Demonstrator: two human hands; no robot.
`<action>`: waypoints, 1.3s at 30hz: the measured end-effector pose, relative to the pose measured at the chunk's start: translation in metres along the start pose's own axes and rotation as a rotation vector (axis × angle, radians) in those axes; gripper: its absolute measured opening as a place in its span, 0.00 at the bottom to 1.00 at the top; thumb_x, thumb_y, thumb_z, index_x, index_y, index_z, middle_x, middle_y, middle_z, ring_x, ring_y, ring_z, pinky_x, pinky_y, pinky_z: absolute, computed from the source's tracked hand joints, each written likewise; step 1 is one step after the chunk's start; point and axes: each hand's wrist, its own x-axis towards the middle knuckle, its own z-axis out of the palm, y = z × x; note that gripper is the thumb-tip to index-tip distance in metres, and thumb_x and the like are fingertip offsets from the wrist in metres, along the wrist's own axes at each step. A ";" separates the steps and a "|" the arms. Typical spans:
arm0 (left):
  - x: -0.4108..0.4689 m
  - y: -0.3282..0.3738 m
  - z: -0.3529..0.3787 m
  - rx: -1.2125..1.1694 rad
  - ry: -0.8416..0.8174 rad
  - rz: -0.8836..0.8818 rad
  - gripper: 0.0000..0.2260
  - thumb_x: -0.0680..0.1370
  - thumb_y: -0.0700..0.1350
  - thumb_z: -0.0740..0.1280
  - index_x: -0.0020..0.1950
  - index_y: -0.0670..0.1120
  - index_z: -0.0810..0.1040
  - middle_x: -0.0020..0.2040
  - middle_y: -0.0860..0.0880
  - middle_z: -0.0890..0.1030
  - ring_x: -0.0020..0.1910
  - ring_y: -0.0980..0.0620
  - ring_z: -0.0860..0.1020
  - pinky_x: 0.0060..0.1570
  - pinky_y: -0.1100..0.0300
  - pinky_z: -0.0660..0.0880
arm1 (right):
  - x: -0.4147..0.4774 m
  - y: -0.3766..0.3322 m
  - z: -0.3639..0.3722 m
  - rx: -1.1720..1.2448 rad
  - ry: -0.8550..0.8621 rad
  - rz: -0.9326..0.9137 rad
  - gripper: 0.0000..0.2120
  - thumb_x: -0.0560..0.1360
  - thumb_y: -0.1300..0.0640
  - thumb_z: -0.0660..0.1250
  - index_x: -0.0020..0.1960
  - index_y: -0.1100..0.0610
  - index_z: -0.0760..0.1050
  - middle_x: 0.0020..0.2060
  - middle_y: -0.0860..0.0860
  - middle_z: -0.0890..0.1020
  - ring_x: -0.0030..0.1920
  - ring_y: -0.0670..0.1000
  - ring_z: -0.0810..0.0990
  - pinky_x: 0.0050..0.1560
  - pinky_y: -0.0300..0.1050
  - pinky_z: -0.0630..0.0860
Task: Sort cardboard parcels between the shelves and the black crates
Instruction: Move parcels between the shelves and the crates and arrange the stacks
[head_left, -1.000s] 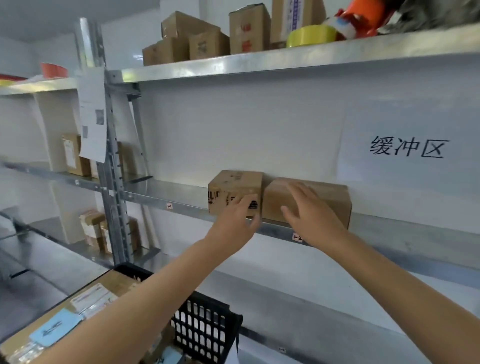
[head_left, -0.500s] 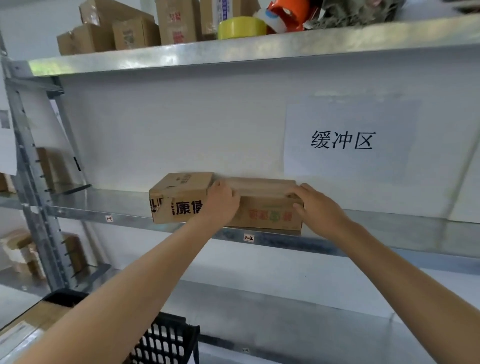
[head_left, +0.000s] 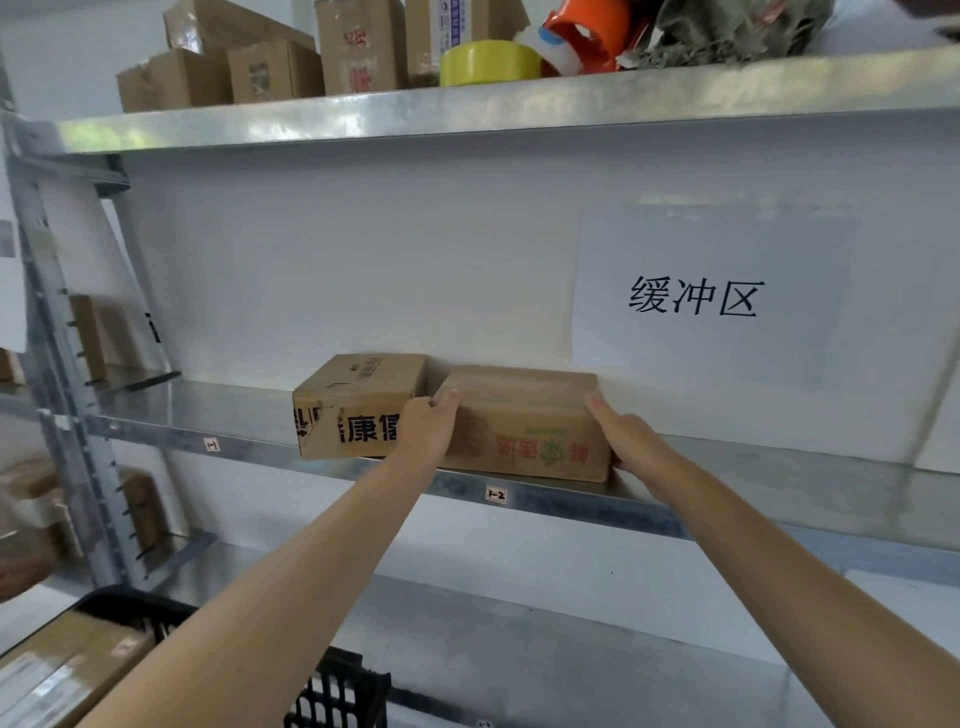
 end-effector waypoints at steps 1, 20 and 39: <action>-0.001 -0.001 0.000 -0.020 0.006 0.013 0.12 0.81 0.50 0.61 0.44 0.42 0.73 0.45 0.45 0.72 0.42 0.49 0.69 0.36 0.57 0.61 | -0.001 0.000 0.000 0.003 0.013 -0.008 0.36 0.78 0.32 0.54 0.71 0.60 0.71 0.66 0.55 0.77 0.64 0.55 0.76 0.70 0.55 0.69; -0.074 0.002 -0.066 -0.505 0.278 0.225 0.06 0.78 0.51 0.70 0.45 0.50 0.80 0.36 0.64 0.82 0.35 0.71 0.77 0.31 0.79 0.69 | -0.074 -0.021 0.038 0.236 0.156 -0.409 0.19 0.79 0.37 0.59 0.66 0.45 0.69 0.52 0.36 0.78 0.50 0.34 0.76 0.42 0.33 0.70; -0.178 -0.070 -0.222 -0.379 0.682 0.247 0.12 0.79 0.53 0.67 0.62 0.55 0.82 0.50 0.63 0.84 0.49 0.68 0.80 0.40 0.72 0.76 | -0.131 -0.074 0.193 0.356 -0.294 -0.724 0.16 0.78 0.40 0.62 0.65 0.36 0.69 0.52 0.30 0.79 0.53 0.30 0.76 0.45 0.27 0.75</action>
